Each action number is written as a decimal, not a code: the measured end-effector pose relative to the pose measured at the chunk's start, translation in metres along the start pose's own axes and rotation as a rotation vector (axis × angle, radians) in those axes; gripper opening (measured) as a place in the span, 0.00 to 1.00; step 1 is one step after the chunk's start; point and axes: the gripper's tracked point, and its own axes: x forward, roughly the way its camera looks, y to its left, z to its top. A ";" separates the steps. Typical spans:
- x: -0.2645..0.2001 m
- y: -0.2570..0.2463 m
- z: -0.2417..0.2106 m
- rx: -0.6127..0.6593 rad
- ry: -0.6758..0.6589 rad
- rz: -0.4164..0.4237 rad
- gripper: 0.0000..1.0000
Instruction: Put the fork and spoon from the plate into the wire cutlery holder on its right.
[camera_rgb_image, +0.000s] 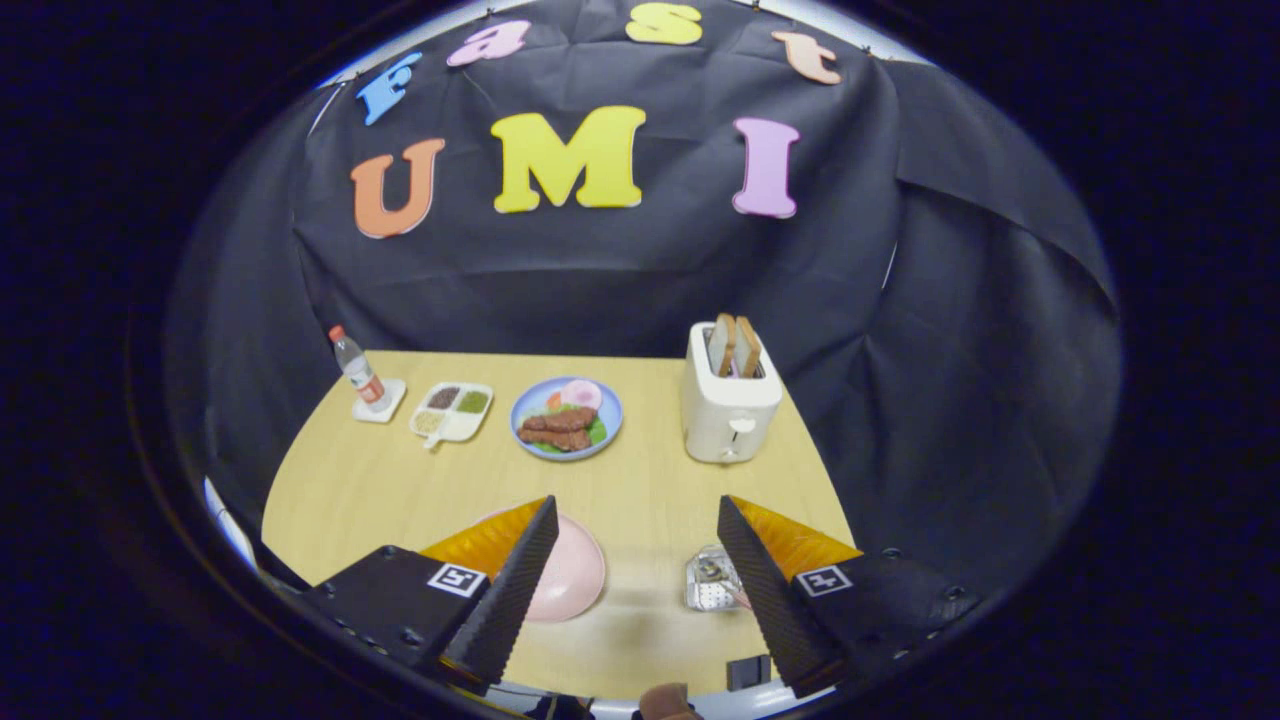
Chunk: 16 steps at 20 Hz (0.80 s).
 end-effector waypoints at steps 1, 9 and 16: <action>-0.008 0.005 0.011 0.008 -0.062 0.001 0.96; -0.090 0.021 0.072 -0.081 -0.515 -0.138 0.96; -0.142 0.070 0.081 -0.036 -0.619 -0.024 0.95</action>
